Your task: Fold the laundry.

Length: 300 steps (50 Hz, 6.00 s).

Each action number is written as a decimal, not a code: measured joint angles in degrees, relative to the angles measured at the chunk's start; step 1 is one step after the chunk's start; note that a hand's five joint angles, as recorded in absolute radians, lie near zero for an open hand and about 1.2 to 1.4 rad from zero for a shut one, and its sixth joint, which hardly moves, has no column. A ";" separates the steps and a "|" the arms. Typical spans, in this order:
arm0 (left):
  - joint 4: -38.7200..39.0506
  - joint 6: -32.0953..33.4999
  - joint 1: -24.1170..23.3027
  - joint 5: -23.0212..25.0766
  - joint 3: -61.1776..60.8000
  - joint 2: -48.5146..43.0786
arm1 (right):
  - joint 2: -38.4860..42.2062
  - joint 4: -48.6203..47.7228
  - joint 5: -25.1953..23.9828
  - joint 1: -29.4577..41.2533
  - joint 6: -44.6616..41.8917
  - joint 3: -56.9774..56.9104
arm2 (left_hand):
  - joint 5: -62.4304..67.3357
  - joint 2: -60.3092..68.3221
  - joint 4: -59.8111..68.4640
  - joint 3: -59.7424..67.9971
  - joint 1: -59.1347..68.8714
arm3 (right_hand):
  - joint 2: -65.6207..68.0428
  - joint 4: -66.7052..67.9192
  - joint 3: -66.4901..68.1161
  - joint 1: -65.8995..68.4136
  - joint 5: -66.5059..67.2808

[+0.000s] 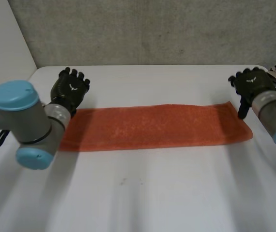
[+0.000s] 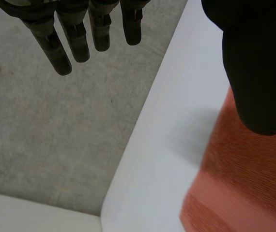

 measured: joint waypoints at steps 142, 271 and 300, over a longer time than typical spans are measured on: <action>2.44 -18.08 -9.07 -14.52 -11.41 11.49 | -8.15 -19.13 3.45 12.52 -16.39 30.67 | 0.99 2.07 2.44 1.64 2.85 | 55.16 56.27 55.66 50.08 53.76; -24.01 -39.12 -11.49 23.31 9.27 12.54 | 6.37 -31.57 -4.54 23.89 8.28 5.37 | 0.43 1.63 1.73 1.56 2.91 | 53.14 55.95 53.50 44.84 50.14; -22.99 -41.27 -11.30 23.49 8.31 16.22 | 3.94 -60.57 -25.11 -27.72 43.72 0.40 | 0.42 1.63 1.73 1.56 2.91 | 53.14 56.28 54.26 44.84 50.53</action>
